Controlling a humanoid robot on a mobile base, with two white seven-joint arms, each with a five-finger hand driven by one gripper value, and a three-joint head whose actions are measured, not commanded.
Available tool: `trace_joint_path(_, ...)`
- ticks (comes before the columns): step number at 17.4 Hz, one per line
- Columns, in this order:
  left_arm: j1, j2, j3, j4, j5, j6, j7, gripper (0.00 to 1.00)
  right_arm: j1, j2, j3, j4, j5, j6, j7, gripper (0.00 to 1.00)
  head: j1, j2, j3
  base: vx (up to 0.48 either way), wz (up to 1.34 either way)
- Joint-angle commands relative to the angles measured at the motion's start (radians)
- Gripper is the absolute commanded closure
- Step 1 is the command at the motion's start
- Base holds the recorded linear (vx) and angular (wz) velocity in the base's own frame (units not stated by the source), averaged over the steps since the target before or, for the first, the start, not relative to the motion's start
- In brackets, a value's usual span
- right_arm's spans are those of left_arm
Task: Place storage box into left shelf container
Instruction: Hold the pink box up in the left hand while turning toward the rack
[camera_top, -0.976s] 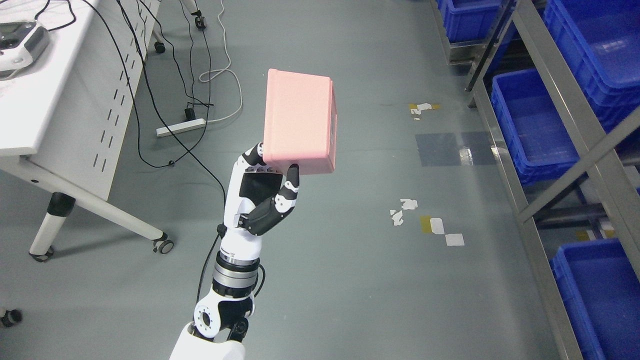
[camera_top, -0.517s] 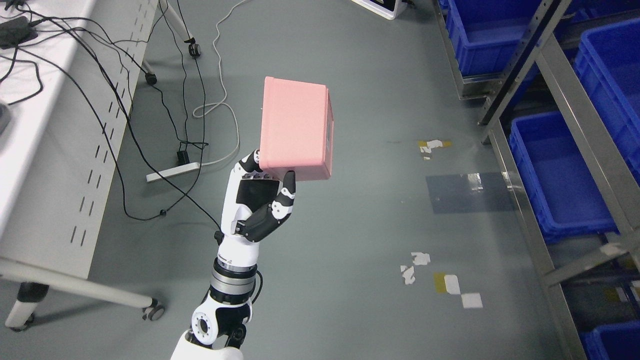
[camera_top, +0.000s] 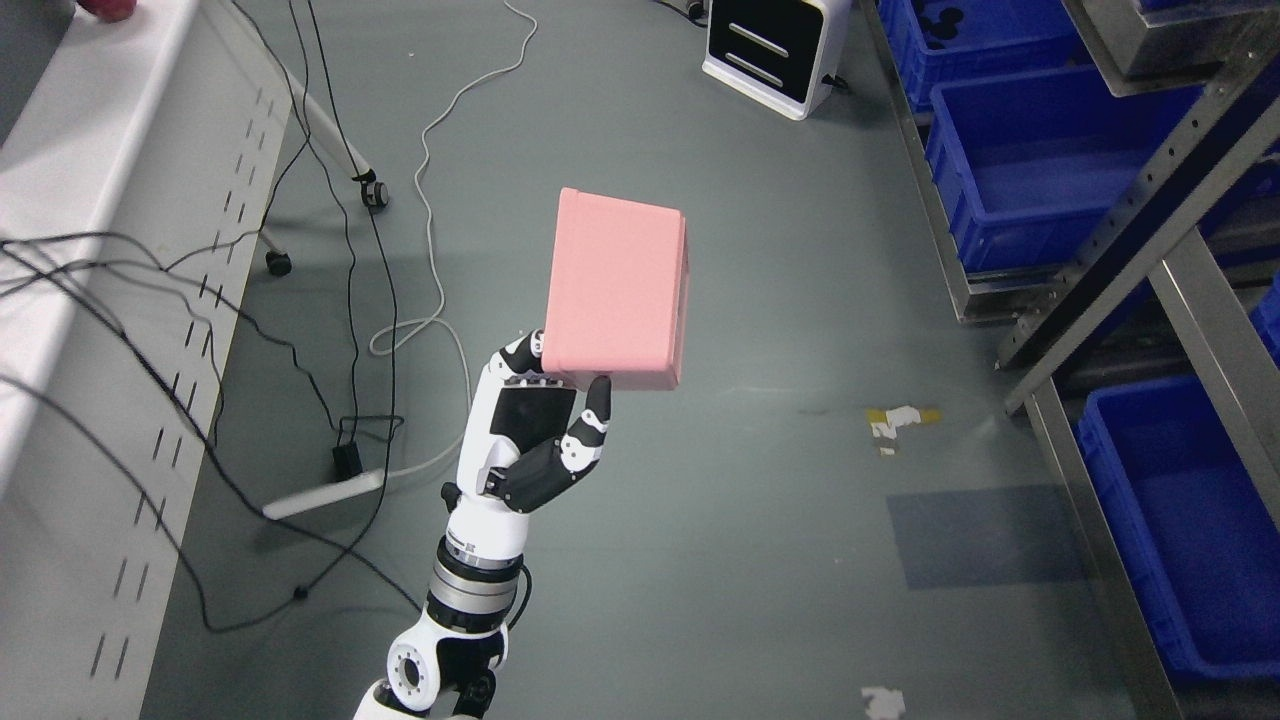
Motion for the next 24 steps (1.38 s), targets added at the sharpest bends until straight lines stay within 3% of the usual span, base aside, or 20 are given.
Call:
trace_joint_path(1, 0.018, 0.017, -0.026, 0.001, 0.000, 0.001, -0.017, 0.98, 0.009, -0.018, -0.005, -0.017, 0.002, 0.000, 0.000, 0.00, 0.0000, 0.000, 0.000, 0.700, -0.13)
trace_joint_path(11, 0.134, 0.017, -0.041, 0.030, 0.002, -0.004, -0.025, 0.98, 0.009, -0.018, -0.005, -0.017, 0.002, 0.000, 0.000, 0.00, 0.0000, 0.006, 0.000, 0.479, -0.54)
trace_joint_path(17, 0.252, 0.018, -0.034, 0.041, 0.000, -0.019, -0.116, 0.98, 0.009, -0.018, -0.005, -0.017, 0.002, 0.000, 0.000, 0.00, 0.0000, 0.006, 0.000, 0.264, -1.12)
trace_joint_path(24, 0.271, 0.037, 0.098, 0.086, -0.001, -0.005, -0.188, 0.98, 0.009, -0.018, -0.005, -0.017, 0.002, 0.000, 0.000, 0.00, 0.0000, 0.006, 0.000, 0.203, -0.83)
